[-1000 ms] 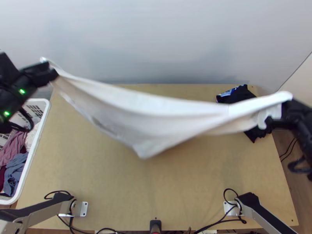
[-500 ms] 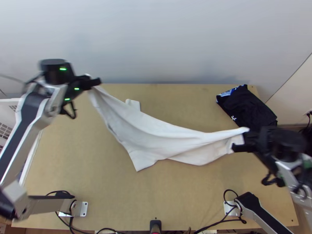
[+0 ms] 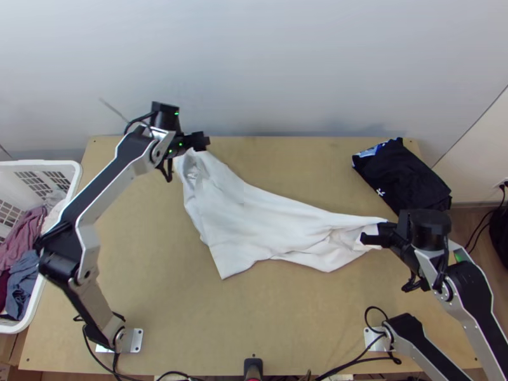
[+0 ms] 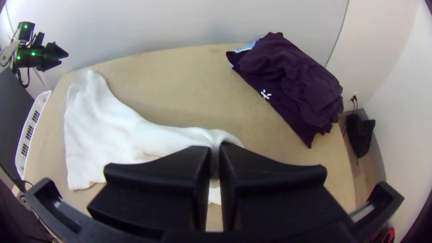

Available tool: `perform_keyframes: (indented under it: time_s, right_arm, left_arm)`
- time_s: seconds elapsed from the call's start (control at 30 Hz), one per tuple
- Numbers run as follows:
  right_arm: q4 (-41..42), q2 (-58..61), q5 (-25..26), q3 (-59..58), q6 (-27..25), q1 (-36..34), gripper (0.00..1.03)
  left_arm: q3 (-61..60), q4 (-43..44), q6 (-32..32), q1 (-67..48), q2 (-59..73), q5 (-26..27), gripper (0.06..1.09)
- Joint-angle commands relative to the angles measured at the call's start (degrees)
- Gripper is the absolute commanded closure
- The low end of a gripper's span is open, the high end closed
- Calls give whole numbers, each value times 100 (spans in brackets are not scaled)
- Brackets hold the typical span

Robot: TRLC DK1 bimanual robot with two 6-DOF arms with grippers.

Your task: Fold the t-shirt

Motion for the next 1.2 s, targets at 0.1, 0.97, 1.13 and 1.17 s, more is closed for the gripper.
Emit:
perform_keyframes:
  time_s: [0.1,0.97,1.13,1.17]
  right_arm:
    - [311,402,-49,114,310,-278,100]
    - [434,525,-49,97,363,-313,100]
    - [434,525,-40,114,345,-330,100]
    - [434,525,-40,106,345,-330,100]
  left_arm:
    - [-201,-733,-114,-410,-384,231,10]
    - [-3795,-601,-1222,-2520,-1913,521,11]
    - [-3980,-610,-1213,-2634,-1799,521,11]
    - [-3989,-610,-1213,-2652,-1782,529,11]
